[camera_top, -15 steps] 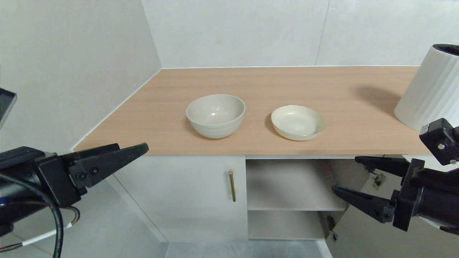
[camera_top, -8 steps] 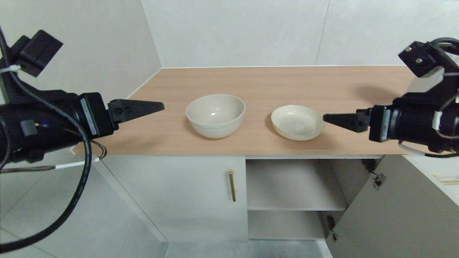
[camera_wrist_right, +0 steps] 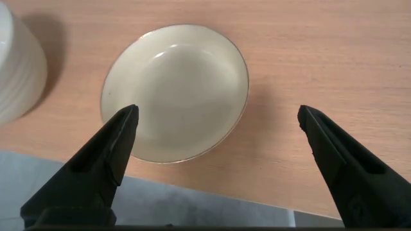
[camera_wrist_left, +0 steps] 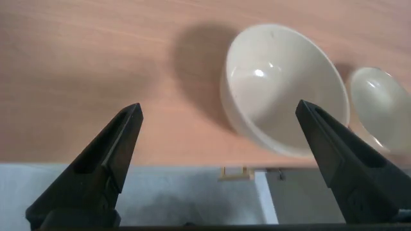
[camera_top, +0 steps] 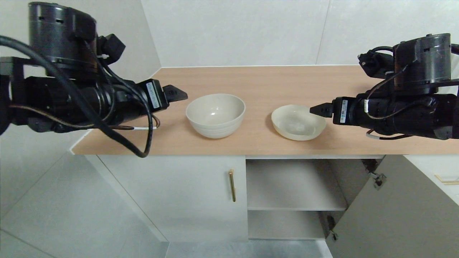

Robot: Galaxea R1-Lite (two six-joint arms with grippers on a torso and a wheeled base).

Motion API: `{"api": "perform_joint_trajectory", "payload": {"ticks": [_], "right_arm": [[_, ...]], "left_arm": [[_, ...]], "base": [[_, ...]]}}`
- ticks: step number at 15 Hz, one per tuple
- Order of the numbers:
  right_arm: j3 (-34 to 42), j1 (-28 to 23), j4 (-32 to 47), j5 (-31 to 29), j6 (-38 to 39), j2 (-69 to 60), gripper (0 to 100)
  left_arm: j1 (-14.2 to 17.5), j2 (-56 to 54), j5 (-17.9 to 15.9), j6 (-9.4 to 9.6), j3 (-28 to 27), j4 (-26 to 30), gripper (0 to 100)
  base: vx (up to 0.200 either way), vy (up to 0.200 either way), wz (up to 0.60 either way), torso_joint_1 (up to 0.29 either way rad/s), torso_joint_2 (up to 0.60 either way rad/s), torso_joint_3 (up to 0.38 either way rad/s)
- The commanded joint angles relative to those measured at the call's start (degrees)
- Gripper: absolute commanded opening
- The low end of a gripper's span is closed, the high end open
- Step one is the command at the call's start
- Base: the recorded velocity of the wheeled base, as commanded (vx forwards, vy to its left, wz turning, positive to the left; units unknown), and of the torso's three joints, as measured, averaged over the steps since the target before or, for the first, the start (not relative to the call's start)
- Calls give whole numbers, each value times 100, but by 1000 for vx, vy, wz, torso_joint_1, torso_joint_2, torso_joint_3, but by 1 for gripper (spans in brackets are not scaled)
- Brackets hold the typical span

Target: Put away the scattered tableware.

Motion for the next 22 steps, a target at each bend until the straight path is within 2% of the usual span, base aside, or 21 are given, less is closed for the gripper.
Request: {"api": "perform_joint_trajectory", "payload": {"ticks": [1, 2, 5, 12, 13, 19, 22], "right_arm": [[22, 1, -1, -1, -9, -4, 100], [-13, 1, -19, -1, -9, 5, 100], [22, 1, -81, -1, -9, 48, 100], [5, 1, -221, -10, -18, 110, 100], [5, 1, -230, -1, -18, 110, 100], [5, 1, -230, -10, -18, 101, 100], [22, 1, -230, -10, -18, 101, 100]], "left_arm": [[-213, 514, 50, -6, -128, -35, 100], [-257, 689, 94, 12, -146, -115, 100], [-265, 1173, 586, 29, -163, -659, 100], [-265, 1234, 639, 12, -163, -739, 100], [-265, 1199, 639, 12, -154, -747, 0], [-265, 971, 648, -6, -128, -756, 0], [-318, 496, 648, 12, 101, -765, 0]], "base": [[0, 0, 0, 0, 0, 0], [0, 0, 0, 0, 0, 0], [0, 0, 0, 0, 0, 0], [0, 0, 0, 0, 0, 0], [0, 0, 0, 0, 0, 0], [0, 0, 0, 0, 0, 0], [0, 0, 0, 0, 0, 0]]}}
